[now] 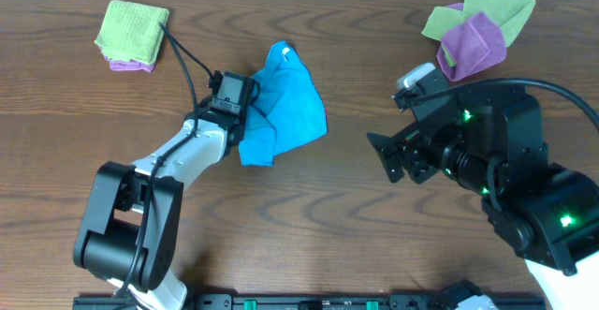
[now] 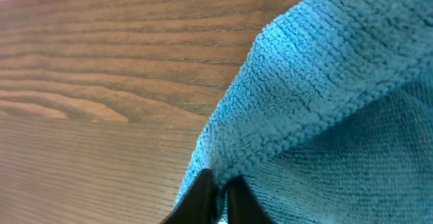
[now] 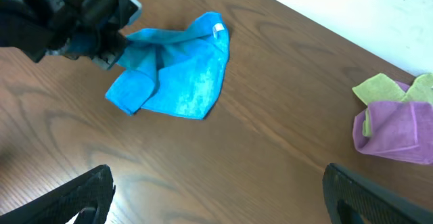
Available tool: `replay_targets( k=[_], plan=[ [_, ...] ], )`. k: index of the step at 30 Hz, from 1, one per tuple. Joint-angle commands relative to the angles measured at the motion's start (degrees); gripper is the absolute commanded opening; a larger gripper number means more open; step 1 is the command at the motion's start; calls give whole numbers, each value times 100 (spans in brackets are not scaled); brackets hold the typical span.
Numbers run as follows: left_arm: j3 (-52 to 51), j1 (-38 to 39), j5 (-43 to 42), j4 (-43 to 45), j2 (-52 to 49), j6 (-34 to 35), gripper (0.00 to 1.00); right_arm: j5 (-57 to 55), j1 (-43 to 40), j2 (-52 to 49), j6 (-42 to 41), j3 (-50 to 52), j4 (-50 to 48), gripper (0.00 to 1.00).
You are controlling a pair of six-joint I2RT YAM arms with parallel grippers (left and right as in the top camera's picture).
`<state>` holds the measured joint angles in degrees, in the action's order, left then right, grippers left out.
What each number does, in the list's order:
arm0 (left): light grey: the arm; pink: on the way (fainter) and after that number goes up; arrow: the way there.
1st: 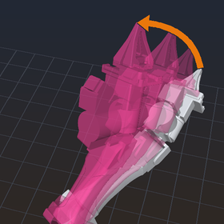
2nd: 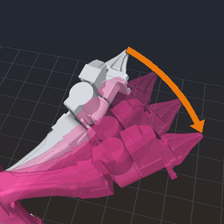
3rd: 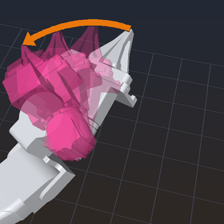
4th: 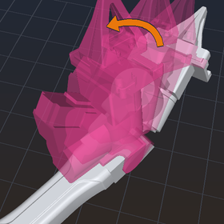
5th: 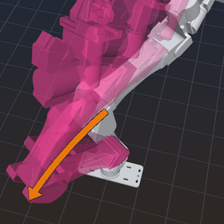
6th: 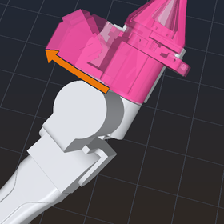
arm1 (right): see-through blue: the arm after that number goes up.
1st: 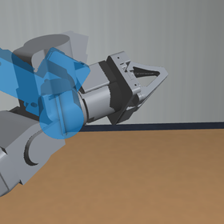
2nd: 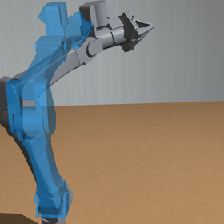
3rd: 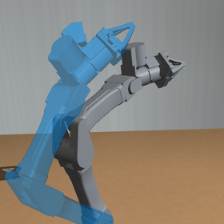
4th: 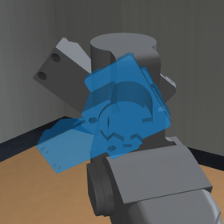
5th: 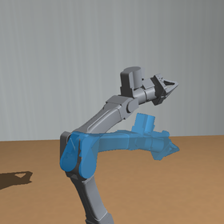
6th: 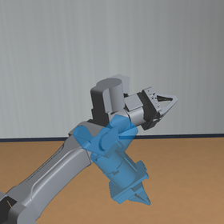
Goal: Fold the cloth
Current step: 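Move the right gripper to the blue cloth's right side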
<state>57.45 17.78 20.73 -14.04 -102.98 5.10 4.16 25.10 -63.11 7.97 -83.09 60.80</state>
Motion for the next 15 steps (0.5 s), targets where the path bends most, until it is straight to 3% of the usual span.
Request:
replay_targets(
  k=[1, 5, 7, 9, 13, 15],
  plan=[
    [50, -162, -358, 7, -79, -85, 6, -138, 31, -2, -59, 7, -13, 98],
    [50, -387, -409, 166, -79, -85, 6, -138, 2, -46, -59, 7, -37, 89],
    [50, -520, -407, 289, -79, -85, 5, -136, -61, -129, -57, 7, -42, 79],
    [50, -678, -407, 442, -79, -85, 5, -111, -131, -286, -59, 7, -42, 59],
    [52, -1027, -404, 833, -79, -85, 6, -33, -184, -761, -61, 7, -131, 1],
    [52, -1178, -409, 975, -79, -79, 6, 66, -184, -988, -61, 7, -208, 1]
  ],
)
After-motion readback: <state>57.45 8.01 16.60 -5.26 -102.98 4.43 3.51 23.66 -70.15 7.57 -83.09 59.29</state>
